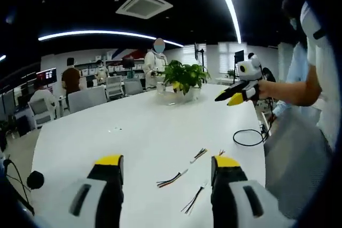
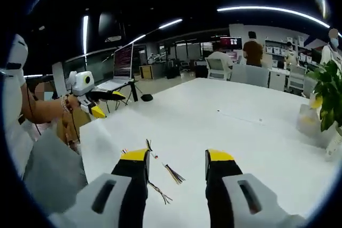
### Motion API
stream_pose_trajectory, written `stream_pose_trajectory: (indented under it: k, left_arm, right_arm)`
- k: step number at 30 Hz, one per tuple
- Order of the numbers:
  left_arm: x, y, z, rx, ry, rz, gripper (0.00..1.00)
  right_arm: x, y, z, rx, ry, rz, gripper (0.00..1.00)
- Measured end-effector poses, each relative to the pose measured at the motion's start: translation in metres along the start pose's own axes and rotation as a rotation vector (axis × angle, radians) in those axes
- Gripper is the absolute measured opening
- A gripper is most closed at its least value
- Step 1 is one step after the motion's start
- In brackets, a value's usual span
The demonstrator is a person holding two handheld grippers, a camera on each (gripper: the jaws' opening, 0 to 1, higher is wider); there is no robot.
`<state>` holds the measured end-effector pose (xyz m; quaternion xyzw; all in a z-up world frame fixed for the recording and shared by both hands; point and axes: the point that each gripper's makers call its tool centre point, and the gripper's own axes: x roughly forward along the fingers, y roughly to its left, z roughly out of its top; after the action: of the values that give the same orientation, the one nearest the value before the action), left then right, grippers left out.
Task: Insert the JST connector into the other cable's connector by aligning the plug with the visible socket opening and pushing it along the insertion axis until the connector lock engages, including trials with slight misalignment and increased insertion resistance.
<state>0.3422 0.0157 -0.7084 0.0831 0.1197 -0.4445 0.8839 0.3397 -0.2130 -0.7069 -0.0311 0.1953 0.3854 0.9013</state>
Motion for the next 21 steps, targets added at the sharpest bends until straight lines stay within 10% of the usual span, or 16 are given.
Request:
stream_pose_trajectory:
  k: [21]
  left_arm:
    - [0.035, -0.011, -0.037, 0.124, 0.175, -0.180, 0.54]
  right_arm:
    - [0.034, 0.009, -0.029, -0.218, 0.186, 0.138, 0.35]
